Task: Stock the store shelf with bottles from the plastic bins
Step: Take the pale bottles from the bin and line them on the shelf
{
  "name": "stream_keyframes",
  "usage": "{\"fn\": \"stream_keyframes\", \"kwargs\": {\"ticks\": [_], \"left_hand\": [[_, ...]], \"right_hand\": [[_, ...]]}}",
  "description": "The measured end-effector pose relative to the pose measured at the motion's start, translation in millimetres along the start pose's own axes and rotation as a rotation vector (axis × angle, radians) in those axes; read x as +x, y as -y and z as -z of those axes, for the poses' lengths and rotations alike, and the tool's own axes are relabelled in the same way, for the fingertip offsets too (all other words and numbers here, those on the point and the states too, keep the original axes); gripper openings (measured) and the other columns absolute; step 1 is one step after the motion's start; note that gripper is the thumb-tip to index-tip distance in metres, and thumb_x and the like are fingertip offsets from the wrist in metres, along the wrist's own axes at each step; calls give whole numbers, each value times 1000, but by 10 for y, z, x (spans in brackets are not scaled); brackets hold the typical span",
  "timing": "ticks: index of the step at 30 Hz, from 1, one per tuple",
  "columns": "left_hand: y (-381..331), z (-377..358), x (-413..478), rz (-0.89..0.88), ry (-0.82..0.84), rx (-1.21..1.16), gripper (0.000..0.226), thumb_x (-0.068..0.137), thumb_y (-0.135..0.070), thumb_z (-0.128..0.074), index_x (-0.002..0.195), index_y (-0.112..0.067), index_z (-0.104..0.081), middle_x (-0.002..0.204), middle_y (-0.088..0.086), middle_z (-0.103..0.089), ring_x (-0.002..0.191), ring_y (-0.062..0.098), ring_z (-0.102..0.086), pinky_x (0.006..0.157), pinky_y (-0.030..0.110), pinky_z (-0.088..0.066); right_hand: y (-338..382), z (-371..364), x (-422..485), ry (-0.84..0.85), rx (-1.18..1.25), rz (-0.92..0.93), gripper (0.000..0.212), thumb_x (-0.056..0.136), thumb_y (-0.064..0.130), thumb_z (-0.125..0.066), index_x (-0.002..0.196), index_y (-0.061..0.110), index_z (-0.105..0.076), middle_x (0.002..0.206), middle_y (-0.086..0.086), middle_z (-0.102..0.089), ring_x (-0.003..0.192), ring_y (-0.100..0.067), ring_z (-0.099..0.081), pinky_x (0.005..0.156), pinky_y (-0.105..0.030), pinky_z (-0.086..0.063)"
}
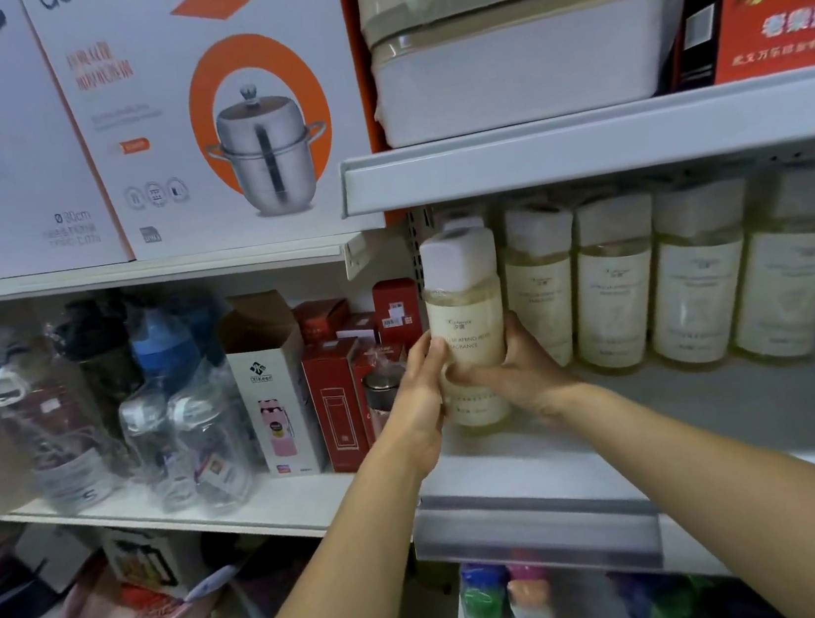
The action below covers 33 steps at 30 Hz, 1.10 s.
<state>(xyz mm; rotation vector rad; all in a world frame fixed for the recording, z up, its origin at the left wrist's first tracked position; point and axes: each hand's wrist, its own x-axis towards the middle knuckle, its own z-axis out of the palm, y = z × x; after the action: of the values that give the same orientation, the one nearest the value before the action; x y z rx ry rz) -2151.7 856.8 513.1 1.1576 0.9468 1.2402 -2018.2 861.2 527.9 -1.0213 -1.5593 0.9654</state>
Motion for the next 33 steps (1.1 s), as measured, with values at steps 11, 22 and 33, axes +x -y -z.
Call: {"fn": "stream_keyframes", "kwargs": {"ticks": [11, 22, 33], "left_hand": [[37, -21, 120, 98, -54, -48, 40, 105, -34, -44, 146, -34, -43, 131, -3, -63, 113, 10, -60, 83, 25, -48], [107, 110, -124, 228, -288, -211, 36, 101, -27, -56, 135, -16, -58, 124, 2, -64, 113, 21, -58, 101, 38, -48], [92, 471, -1375, 162, -334, -454, 26, 102, -25, -54, 125, -13, -58, 117, 10, -70, 107, 27, -68, 95, 40, -54]], "right_hand": [[-140, 103, 184, 70, 25, 7, 73, 80, 3, -79, 140, 13, -38, 126, -5, -66, 114, -14, -66, 94, -36, -56], [-82, -78, -60, -235, -197, -314, 72, 85, 31, -75, 142, 16, -34, 142, -3, -51, 129, -25, -51, 103, -39, -45], [228, -651, -1014, -359, 4, -111, 33, 95, 11, -59, 125, 21, -50, 105, 2, -59, 98, -13, -59, 92, -39, -55]]}}
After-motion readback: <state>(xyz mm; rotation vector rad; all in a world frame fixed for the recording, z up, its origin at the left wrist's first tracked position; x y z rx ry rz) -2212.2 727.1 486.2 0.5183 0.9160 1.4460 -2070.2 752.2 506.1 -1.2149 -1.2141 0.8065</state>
